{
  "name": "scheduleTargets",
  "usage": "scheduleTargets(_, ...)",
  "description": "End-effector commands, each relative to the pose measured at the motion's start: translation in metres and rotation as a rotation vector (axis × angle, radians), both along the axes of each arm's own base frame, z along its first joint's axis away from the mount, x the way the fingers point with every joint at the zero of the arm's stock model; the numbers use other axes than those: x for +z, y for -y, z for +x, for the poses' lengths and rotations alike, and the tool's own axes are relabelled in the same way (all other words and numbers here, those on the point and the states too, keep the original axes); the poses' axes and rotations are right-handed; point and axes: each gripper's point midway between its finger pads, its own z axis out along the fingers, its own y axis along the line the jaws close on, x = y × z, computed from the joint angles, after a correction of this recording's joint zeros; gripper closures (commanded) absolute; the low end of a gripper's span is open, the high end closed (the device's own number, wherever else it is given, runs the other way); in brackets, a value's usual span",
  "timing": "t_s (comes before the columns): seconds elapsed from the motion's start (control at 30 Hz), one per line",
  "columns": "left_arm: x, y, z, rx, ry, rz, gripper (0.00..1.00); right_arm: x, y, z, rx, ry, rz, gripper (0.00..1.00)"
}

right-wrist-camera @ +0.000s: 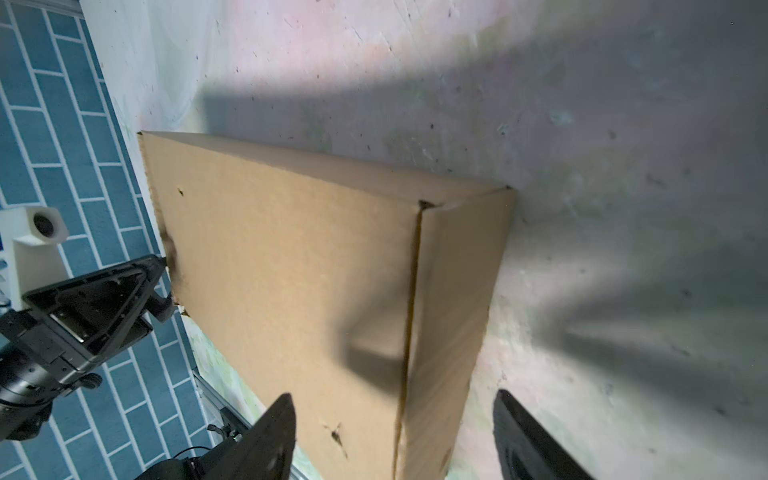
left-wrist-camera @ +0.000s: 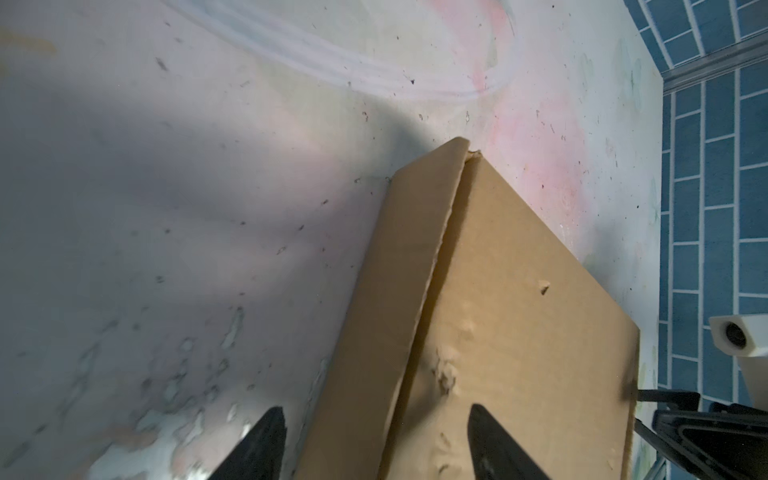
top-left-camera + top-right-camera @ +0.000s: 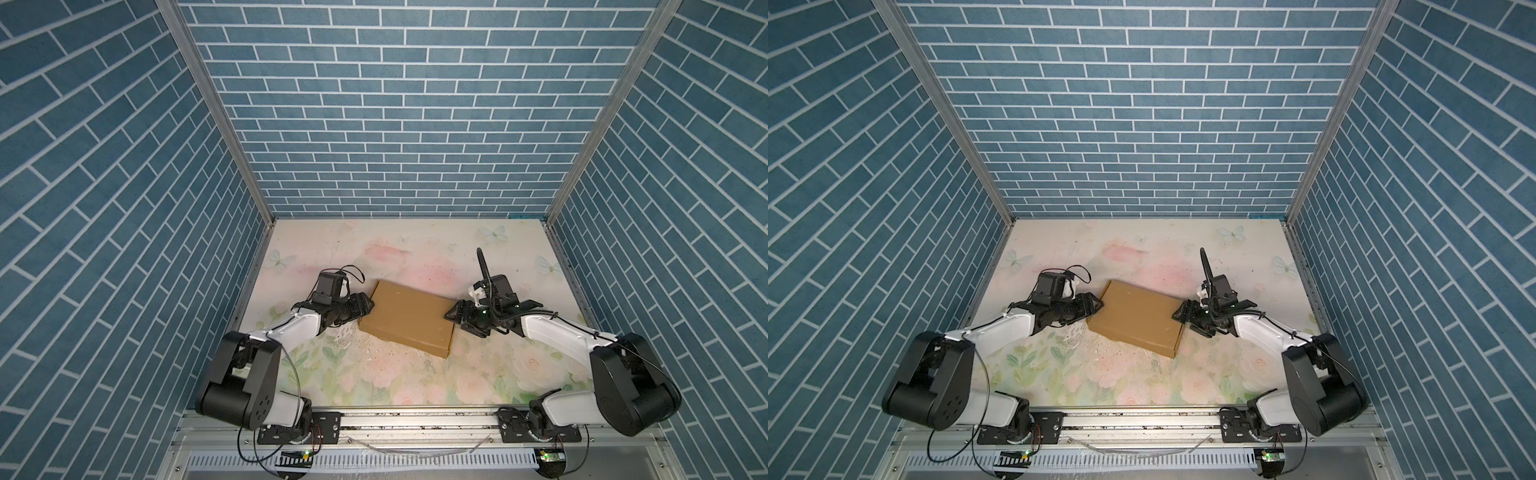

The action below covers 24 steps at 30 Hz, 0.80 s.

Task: Fold the paper box

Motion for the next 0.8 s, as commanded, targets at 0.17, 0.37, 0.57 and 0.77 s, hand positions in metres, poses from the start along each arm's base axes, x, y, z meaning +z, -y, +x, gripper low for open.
scheduleTargets(0.17,0.009,0.006,0.014,-0.004,0.067,-0.022,0.44,0.016,-0.039,0.049,0.038,0.052,0.098,0.34)
scheduleTargets(0.37,0.009,-0.011,0.032,0.067,0.082,0.004,0.44,0.029,-0.067,0.098,0.071,0.106,0.128,0.35)
scheduleTargets(0.57,0.016,-0.007,0.074,0.1,0.171,-0.016,0.43,0.033,-0.078,0.144,0.078,0.136,0.145,0.35)
scheduleTargets(0.77,0.012,-0.007,0.085,0.096,0.157,0.005,0.41,0.027,-0.069,0.159,0.066,0.123,0.14,0.33)
